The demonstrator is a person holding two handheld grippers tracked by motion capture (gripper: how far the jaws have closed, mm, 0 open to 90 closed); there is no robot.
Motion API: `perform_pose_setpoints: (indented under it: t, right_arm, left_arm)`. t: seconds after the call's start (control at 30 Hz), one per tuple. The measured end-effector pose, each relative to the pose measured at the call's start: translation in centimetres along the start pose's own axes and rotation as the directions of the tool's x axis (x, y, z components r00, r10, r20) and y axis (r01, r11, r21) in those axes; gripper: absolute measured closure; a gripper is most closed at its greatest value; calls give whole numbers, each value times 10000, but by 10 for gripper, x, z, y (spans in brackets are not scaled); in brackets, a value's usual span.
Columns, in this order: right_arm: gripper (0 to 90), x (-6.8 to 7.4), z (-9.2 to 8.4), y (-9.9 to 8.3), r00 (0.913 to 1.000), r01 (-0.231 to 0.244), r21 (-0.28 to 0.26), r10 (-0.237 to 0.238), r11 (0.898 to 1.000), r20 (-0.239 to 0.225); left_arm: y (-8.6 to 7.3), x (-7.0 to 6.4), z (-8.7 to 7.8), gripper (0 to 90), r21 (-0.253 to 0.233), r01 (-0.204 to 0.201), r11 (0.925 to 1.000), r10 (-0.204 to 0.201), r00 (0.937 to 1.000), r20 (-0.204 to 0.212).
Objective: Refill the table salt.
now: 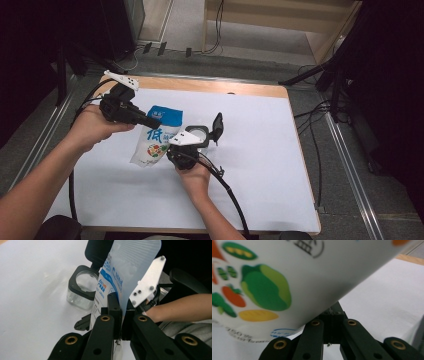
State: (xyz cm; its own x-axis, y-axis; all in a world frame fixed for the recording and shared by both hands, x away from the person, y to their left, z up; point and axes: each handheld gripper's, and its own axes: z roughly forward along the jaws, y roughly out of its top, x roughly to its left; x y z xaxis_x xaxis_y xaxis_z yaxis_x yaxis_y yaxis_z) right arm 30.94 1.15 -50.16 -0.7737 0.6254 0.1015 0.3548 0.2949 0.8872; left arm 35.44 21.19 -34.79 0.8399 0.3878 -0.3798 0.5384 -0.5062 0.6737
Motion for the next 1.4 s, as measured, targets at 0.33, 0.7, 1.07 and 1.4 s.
perform_pose_setpoints:
  t: [0.33,0.7,1.07,1.4]
  right_arm:
    - [900,1,0,-2,9997,12,-246,-18,9997,-235]
    - [900,-1,-5,-4,9995,-14,-633,-6,9980,-322]
    - [900,-2,-8,-9,9989,-263,-848,230,9961,-397]
    - [900,-5,-10,-8,9977,-496,-927,450,9945,-507]
  left_arm:
    - [15,4,15,900,197,29,9998,-29,10000,-19]
    - [34,3,30,900,585,8,9983,-11,10000,66]
    - [46,8,46,900,938,168,9955,-177,9998,88]
    - [53,14,52,900,1102,358,9933,-349,9993,-94]
